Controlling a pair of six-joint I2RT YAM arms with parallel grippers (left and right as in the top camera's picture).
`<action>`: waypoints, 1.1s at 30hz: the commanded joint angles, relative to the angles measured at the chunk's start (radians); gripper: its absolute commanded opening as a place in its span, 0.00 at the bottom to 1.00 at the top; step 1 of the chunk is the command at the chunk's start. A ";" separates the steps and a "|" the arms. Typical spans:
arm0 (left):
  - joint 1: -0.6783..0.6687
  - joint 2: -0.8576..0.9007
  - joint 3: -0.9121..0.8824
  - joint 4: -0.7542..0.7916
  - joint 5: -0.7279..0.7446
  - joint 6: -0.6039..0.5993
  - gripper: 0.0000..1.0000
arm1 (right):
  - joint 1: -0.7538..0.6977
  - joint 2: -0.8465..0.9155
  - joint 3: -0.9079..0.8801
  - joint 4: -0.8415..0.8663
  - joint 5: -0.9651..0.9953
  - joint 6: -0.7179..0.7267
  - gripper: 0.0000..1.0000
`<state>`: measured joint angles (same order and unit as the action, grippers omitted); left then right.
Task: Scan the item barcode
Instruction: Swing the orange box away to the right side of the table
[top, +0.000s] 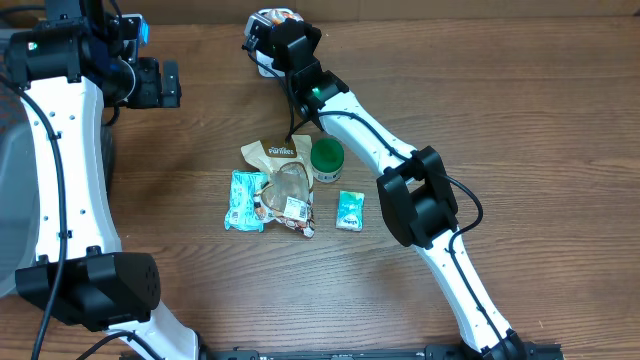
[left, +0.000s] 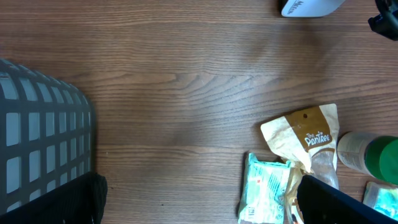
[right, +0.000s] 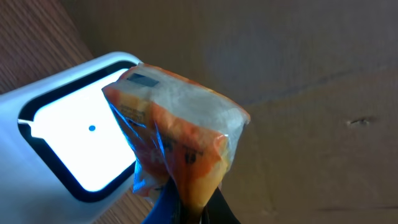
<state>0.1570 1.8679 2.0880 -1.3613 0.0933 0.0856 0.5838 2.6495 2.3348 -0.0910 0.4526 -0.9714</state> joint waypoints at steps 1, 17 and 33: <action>0.000 0.008 0.009 0.001 -0.004 0.020 1.00 | 0.007 -0.012 0.021 0.008 -0.027 0.089 0.04; 0.000 0.008 0.009 0.001 -0.004 0.020 1.00 | -0.040 -0.438 0.022 -0.469 -0.209 0.871 0.04; 0.000 0.008 0.009 0.001 -0.004 0.020 1.00 | -0.539 -0.702 -0.068 -1.342 -0.768 1.207 0.04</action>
<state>0.1570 1.8679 2.0880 -1.3617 0.0933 0.0856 0.1127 1.9179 2.3360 -1.4097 -0.2119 0.1963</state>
